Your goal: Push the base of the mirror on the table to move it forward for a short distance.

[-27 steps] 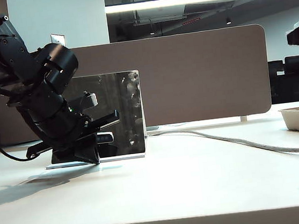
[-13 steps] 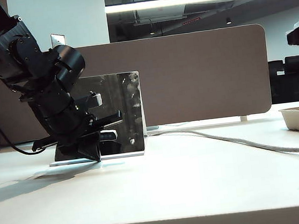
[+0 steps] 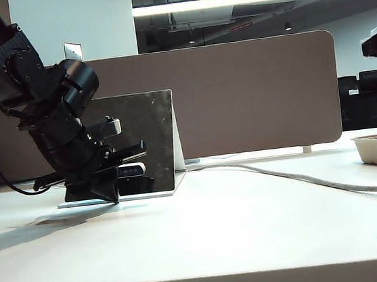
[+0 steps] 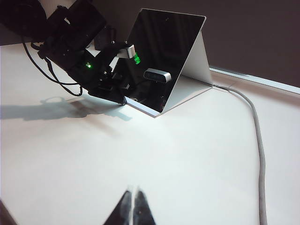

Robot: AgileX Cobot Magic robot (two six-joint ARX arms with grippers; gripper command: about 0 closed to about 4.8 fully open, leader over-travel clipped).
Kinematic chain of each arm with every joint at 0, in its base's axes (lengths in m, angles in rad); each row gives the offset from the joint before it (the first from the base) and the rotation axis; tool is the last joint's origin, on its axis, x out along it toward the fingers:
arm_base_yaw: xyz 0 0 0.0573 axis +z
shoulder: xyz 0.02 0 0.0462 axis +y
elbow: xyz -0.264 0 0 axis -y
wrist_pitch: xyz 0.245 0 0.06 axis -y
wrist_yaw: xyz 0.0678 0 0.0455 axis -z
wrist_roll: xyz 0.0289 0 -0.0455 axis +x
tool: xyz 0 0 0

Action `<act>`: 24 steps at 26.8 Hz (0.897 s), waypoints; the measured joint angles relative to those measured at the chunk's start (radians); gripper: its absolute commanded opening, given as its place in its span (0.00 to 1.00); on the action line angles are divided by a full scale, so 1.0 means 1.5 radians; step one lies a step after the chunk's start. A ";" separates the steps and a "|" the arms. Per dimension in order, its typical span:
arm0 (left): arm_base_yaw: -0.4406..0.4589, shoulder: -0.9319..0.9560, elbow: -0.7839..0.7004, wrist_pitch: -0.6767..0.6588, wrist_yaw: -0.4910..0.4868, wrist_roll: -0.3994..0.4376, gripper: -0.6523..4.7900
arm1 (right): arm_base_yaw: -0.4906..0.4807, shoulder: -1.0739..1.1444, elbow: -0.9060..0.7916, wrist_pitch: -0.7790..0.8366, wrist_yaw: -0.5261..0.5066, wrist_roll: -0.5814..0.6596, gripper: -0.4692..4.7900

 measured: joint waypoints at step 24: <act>-0.011 -0.076 -0.003 -0.178 -0.004 0.028 0.12 | 0.000 0.000 0.000 0.000 0.000 0.000 0.13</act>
